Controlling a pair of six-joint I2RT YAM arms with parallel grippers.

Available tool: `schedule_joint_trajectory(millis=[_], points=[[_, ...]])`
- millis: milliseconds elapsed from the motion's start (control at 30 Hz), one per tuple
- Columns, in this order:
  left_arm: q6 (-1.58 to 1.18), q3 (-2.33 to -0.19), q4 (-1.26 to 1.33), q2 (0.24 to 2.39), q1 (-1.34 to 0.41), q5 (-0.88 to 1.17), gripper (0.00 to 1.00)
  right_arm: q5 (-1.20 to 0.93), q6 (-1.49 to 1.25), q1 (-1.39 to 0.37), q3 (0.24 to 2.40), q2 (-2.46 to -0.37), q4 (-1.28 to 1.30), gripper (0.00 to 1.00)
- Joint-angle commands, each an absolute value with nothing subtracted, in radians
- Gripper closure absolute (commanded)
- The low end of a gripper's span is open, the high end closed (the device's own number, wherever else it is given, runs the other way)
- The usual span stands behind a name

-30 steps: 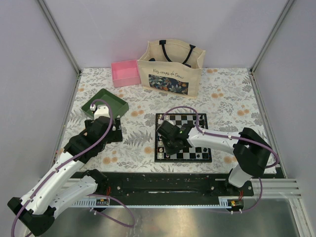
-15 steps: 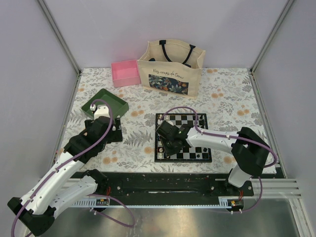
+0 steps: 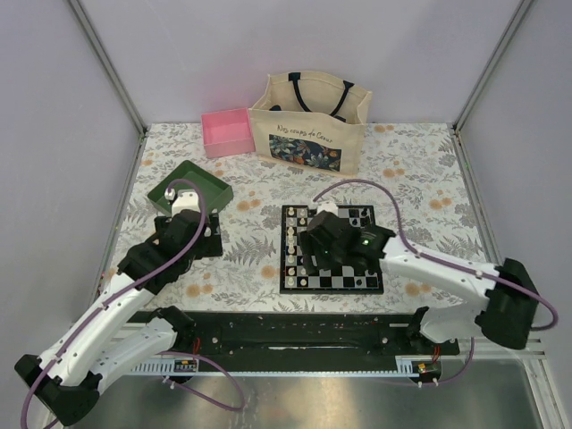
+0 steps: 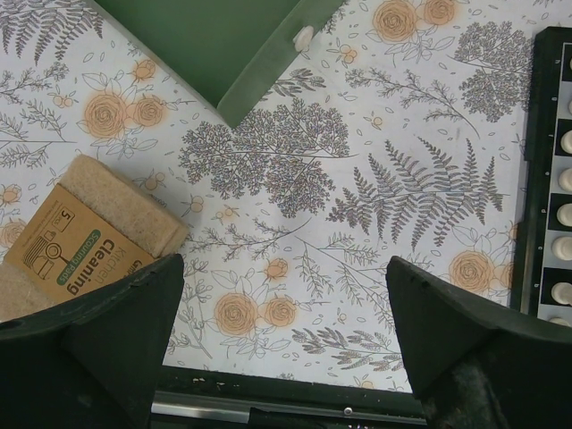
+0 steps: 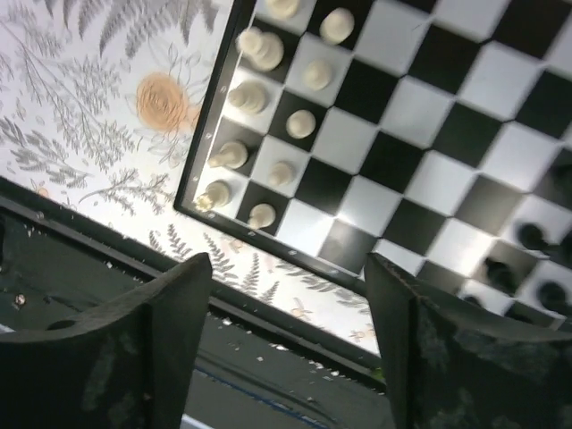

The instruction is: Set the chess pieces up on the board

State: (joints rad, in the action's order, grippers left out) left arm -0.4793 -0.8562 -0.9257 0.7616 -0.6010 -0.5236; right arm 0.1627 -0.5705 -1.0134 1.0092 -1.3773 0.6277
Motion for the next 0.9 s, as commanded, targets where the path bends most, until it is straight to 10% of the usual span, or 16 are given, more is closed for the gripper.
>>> schedule_joint_trajectory(millis=[0, 467, 867], points=[[-0.483, -0.881, -0.900, 0.772, -0.597, -0.535, 0.01, 0.339, -0.535, -0.909, 0.950, -1.240, 0.655, 0.18], [-0.486, -0.885, -0.884, 0.756, -0.597, -0.538, 0.01, 0.230, -0.526, -0.148, 0.818, -1.048, 0.543, 0.00], [-0.571, -0.864, -0.803, 0.716, -0.598, -0.516, 0.01, 0.668, -0.549, -0.129, 0.654, -1.008, 0.289, 0.00]])
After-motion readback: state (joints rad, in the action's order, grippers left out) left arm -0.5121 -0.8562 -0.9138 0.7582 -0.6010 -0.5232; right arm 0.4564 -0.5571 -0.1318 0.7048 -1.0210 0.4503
